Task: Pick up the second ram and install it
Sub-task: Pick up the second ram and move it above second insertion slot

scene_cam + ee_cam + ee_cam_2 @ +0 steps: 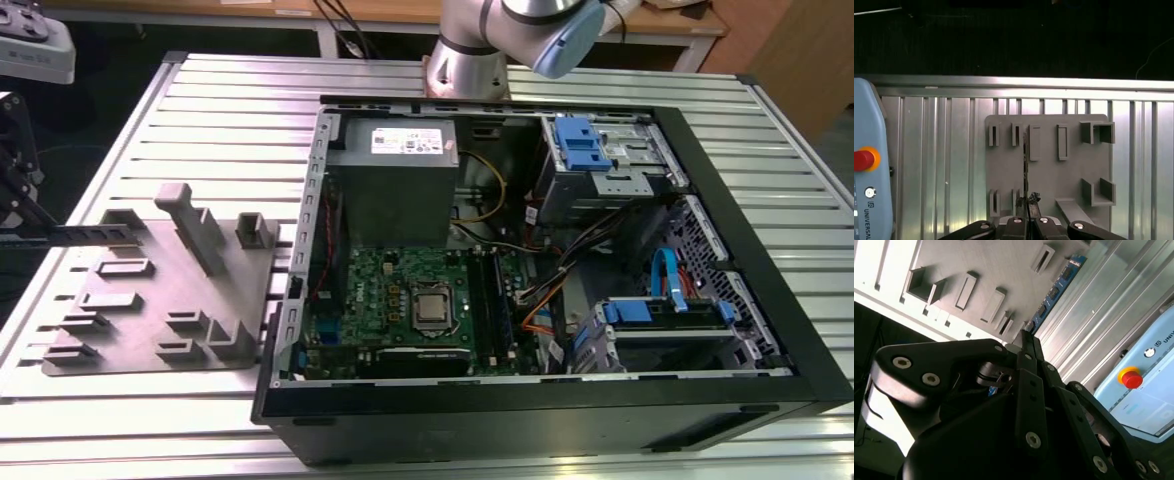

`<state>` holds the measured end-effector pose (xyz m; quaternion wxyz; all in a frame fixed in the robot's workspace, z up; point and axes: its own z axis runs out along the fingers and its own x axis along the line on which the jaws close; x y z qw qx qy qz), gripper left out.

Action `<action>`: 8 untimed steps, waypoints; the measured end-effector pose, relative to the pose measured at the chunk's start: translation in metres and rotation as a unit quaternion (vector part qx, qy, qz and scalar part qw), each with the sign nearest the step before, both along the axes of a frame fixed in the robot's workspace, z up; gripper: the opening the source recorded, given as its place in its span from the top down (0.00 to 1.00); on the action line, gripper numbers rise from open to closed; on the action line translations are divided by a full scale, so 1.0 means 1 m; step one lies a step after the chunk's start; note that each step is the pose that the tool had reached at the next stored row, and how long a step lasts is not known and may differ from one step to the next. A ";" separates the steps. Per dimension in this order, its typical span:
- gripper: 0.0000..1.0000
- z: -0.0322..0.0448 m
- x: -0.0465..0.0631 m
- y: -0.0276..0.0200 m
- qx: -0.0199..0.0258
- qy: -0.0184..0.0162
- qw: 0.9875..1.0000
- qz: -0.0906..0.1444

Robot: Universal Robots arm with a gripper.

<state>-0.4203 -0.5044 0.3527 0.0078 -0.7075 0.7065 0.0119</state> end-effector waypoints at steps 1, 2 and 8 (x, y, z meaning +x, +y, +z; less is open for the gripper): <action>0.92 0.0000 0.000 0.0000 0.000 0.000 1.000 0.000; 0.92 0.0000 0.000 0.0000 0.000 0.000 1.000 0.000; 0.92 0.0111 0.000 0.0000 0.001 0.000 1.000 0.000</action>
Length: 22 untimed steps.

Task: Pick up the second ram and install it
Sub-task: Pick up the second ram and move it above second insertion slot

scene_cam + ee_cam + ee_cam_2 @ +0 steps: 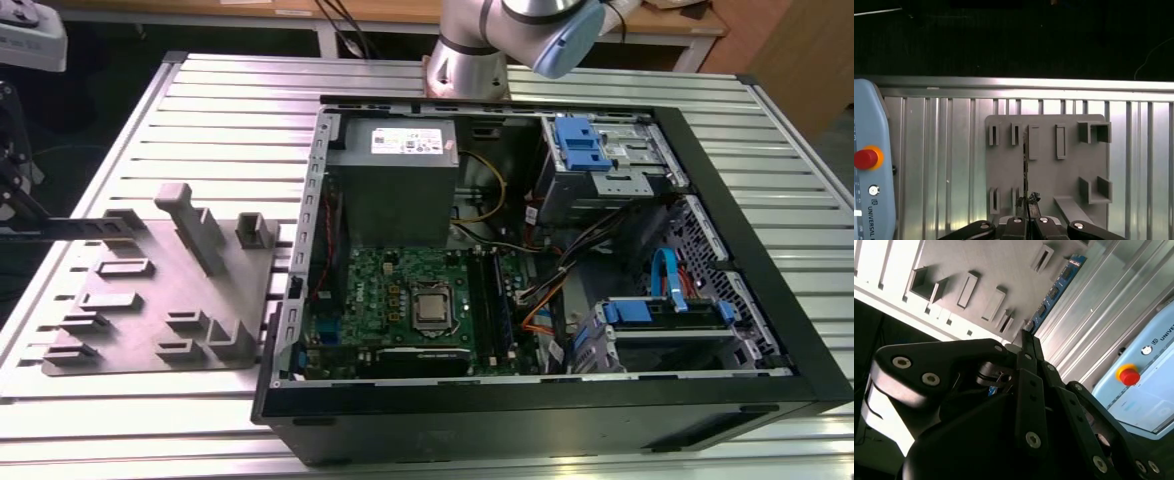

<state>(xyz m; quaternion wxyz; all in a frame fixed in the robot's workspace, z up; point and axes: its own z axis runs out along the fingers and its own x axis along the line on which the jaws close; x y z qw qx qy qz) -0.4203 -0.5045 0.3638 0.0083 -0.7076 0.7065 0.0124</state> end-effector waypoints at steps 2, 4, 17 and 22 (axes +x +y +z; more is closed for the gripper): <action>0.92 0.0052 0.000 0.0000 0.000 0.000 1.000 0.000; 0.92 0.0107 0.000 0.0000 0.000 0.000 1.000 0.000; 0.92 0.0322 0.000 0.0000 0.002 0.000 1.000 0.000; 0.92 0.0325 0.001 0.0000 0.002 0.000 1.000 0.000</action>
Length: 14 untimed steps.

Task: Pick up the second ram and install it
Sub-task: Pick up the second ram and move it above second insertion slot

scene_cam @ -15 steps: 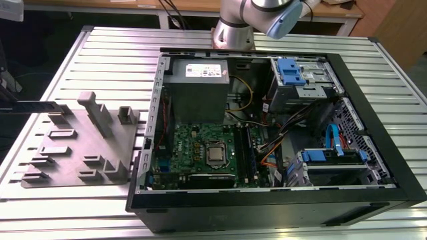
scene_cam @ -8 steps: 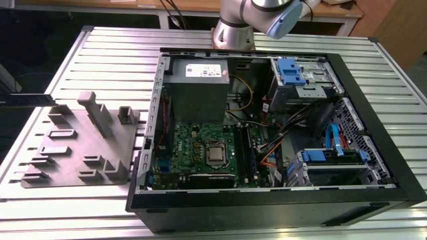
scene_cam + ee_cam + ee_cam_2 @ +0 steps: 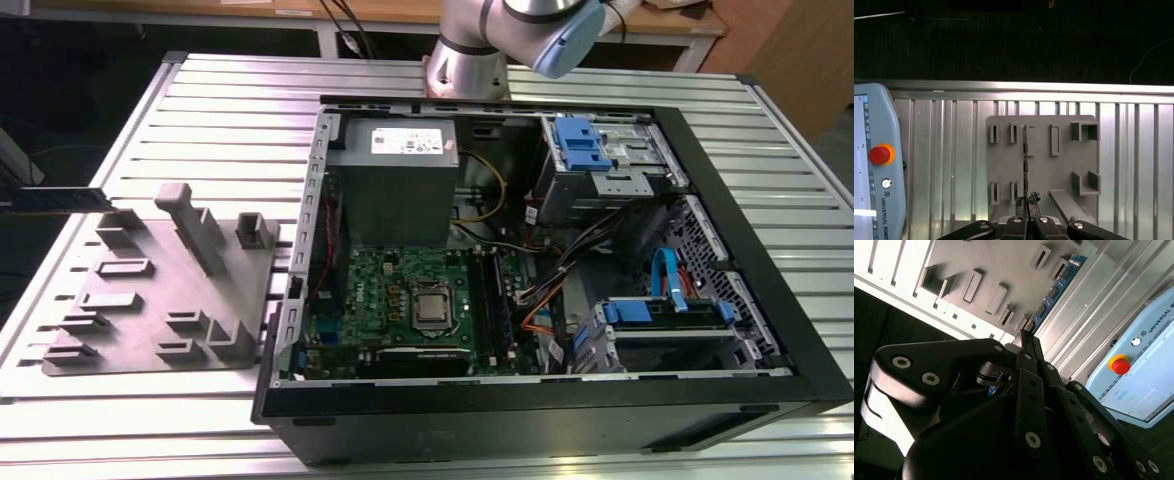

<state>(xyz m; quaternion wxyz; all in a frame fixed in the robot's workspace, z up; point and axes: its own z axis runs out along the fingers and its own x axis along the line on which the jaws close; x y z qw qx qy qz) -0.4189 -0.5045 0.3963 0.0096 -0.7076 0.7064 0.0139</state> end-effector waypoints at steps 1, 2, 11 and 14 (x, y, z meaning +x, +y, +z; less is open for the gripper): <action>0.92 -0.0001 0.001 0.0000 0.000 0.000 1.000 0.000; 0.92 -0.0003 0.002 0.0000 0.000 0.000 1.000 0.000; 0.92 -0.0002 0.022 0.0001 0.000 0.000 1.000 0.000; 0.92 -0.0002 0.031 0.0000 0.000 0.000 1.000 0.000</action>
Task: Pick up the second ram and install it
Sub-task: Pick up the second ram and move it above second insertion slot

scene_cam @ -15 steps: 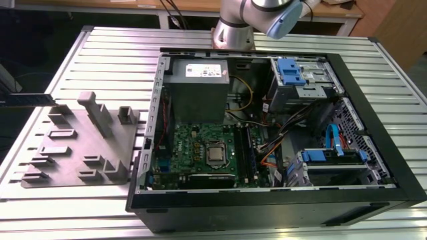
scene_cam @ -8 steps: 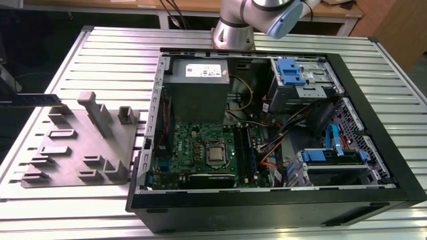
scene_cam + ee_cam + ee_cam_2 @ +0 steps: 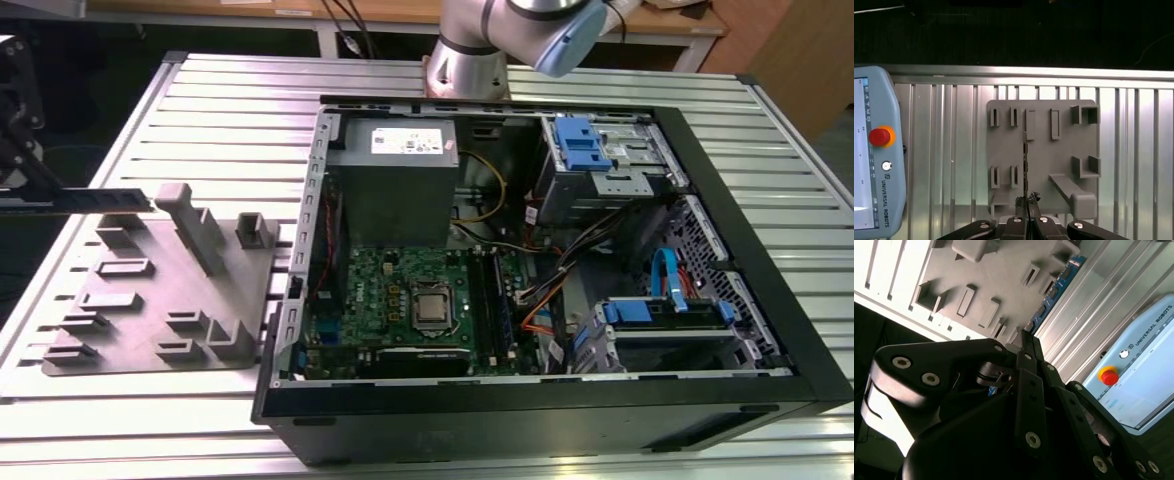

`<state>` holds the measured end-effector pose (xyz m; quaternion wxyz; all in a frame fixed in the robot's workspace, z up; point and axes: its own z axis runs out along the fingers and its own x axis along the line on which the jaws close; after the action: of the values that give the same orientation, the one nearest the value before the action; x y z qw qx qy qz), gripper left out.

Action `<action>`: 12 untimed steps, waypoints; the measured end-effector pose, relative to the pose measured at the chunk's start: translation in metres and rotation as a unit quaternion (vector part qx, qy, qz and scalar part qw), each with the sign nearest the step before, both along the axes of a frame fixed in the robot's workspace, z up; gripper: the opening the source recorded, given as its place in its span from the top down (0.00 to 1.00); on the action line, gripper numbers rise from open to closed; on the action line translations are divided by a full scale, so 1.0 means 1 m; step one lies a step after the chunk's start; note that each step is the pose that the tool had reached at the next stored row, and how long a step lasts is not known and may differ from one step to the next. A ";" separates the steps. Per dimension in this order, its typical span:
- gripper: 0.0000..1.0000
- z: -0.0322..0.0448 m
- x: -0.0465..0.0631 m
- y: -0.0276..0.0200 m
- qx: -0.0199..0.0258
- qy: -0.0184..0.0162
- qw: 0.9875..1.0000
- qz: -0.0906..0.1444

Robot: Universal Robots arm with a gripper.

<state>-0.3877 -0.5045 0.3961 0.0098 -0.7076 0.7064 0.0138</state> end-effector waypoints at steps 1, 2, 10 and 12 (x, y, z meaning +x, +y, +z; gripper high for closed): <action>0.92 0.0000 0.003 0.0000 0.000 0.000 1.000 0.000; 0.92 0.0000 0.005 0.0000 0.000 0.000 1.000 0.000; 0.92 0.0000 0.030 0.0000 0.000 0.000 1.000 0.000; 0.92 -0.0001 0.038 0.0000 0.000 0.000 1.000 0.000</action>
<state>-0.3501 -0.5045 0.3960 0.0098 -0.7074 0.7066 0.0138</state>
